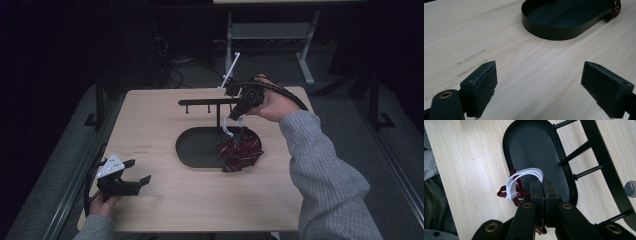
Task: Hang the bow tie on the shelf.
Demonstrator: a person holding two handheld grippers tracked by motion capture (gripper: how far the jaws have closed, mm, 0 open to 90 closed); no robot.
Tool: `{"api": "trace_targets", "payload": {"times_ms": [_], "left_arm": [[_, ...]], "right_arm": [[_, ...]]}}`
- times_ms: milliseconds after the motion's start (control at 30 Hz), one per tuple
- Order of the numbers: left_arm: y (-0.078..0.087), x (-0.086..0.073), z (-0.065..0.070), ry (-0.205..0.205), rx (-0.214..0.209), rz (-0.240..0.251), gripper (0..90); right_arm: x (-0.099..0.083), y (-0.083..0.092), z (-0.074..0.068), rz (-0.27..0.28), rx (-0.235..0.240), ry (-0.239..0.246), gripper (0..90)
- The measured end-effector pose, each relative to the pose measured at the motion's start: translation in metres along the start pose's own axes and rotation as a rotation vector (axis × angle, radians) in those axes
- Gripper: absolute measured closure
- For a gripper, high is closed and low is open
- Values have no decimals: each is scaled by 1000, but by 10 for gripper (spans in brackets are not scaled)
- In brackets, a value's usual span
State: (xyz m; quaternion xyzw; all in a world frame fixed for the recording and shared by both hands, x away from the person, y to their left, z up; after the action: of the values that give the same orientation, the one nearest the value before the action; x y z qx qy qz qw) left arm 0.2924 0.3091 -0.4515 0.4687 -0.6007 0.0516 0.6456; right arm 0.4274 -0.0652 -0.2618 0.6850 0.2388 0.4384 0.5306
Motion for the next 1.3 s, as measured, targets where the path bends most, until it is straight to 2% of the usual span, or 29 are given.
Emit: {"api": "trace_targets", "payload": {"times_ms": [967,1300], "left_arm": [[2,0,-1,1,3,5,129],[2,0,-1,2,3,6,129]], "right_arm": [[13,-2,20,-13,2,-40,878],[21,-2,33,-26,-17,-74,877]]}}
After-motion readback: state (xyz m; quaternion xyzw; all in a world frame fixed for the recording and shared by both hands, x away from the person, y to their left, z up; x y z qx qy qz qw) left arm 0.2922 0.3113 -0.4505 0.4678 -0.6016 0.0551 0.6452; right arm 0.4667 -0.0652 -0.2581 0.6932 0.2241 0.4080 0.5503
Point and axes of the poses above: each handheld gripper's, and its own axes: y roughly backward along the jaws, x roughly out of its top, z roughly to its right, the point moved 2 cm from there along -y, roughly forward along the jaws, and after that the axes turned 11 degrees about -y, right-handed, at the moved point
